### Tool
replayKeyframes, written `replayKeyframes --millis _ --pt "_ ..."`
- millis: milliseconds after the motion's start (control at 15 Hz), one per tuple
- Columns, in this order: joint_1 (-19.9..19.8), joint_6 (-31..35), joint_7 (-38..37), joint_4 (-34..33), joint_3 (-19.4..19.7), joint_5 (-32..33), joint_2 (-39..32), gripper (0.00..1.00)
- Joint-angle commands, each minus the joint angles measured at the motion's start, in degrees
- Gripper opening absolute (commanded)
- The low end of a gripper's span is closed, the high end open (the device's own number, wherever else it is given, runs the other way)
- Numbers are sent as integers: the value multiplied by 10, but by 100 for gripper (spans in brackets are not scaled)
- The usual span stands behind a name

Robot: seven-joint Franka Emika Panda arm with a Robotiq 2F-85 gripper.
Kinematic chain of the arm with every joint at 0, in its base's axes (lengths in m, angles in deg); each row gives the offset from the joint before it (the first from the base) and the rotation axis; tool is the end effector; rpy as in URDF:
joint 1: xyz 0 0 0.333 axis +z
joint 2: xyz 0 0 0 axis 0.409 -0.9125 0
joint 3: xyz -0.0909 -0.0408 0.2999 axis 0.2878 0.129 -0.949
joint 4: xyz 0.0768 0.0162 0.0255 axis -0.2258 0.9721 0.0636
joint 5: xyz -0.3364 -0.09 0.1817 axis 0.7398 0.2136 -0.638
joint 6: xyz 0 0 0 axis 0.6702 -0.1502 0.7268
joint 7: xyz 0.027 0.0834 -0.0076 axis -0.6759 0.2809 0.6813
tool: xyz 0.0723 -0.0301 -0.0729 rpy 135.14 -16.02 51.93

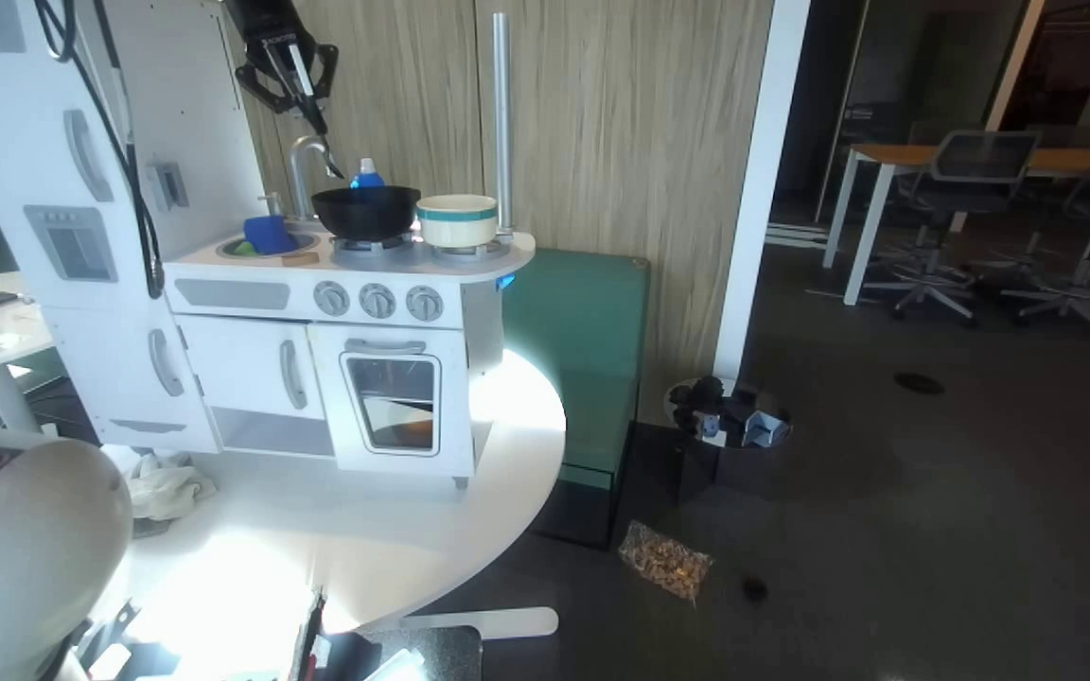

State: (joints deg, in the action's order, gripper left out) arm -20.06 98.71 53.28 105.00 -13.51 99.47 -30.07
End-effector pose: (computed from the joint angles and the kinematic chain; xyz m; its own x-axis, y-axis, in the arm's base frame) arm 0.5785 0.0043 0.6301 0.8644 0.3409 -0.3696 0.4512 -0.8503 0.2709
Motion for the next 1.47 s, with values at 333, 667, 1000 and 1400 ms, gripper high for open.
replayKeyframes --millis 333,667,1000,1400 --pt "-36 -22 41 -52 1 -24 -83 3" --pt "-33 -19 74 -54 -10 -36 -104 2" --pt "-36 -13 72 -106 -5 -24 -138 2" --pt "-50 -15 47 -172 12 -36 -169 2"
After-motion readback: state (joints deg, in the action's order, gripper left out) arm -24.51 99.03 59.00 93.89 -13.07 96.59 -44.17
